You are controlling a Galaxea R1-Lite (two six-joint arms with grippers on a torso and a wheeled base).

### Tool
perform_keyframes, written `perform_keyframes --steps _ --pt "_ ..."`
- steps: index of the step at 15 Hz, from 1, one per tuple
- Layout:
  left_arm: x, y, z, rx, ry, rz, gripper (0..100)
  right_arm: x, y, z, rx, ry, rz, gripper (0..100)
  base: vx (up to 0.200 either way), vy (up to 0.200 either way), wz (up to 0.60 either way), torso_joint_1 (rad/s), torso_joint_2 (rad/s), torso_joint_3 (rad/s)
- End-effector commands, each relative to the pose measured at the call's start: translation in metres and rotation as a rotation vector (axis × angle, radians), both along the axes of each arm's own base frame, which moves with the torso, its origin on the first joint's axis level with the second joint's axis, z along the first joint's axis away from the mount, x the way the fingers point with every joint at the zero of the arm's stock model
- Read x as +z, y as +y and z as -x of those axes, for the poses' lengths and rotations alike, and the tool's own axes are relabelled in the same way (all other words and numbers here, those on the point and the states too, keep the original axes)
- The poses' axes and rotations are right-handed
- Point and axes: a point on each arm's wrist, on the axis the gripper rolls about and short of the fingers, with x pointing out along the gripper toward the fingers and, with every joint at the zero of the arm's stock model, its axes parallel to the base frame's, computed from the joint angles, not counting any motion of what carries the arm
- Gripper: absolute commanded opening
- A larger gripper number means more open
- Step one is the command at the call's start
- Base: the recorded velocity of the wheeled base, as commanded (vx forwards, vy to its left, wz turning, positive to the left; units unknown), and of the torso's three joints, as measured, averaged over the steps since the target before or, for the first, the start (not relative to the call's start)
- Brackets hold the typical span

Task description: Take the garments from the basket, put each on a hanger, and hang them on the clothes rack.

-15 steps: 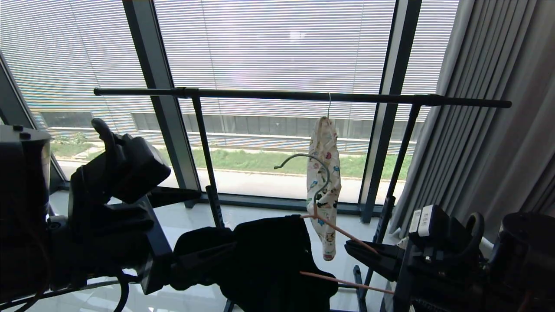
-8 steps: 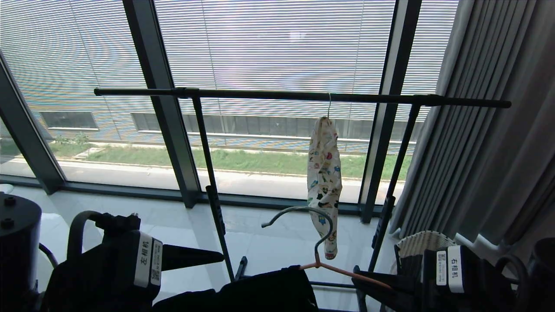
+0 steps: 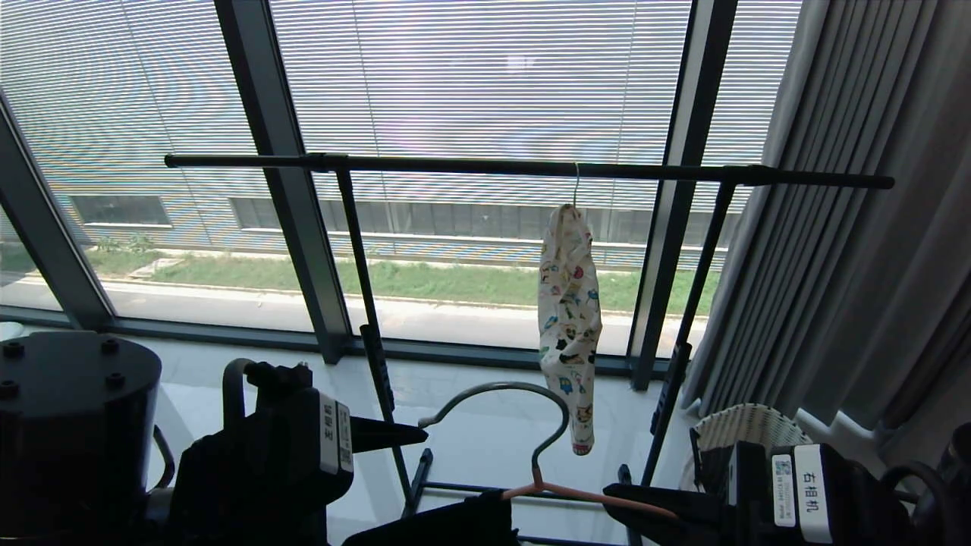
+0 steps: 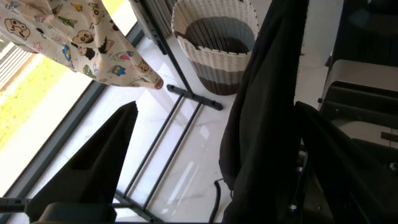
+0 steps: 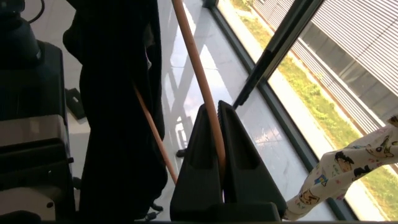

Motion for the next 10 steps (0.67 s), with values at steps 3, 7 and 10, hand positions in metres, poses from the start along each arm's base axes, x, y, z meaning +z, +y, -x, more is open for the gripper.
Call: perform_keyframes --steps 3,7,10 --pt "-0.0028 0.0004 -0.0031 0.019 0.006 -0.014 0 0.0025 0.0004 0.0005 0.003 -0.007 -0.009 0 0.0 0.0 0.0 0.0 0.0 0.0" --pt "-0.0061 -0.0001 -0.004 0.024 0.015 -0.026 0 0.0027 -0.0004 0.0022 0.008 -0.008 -0.011 0 0.0 0.0 0.0 0.0 0.0 0.0" --pt "-0.0106 0.0011 -0.0026 0.024 0.026 -0.038 0 0.0009 -0.0014 0.0027 0.005 -0.004 -0.004 100 0.0 0.0 0.0 0.0 0.0 0.0"
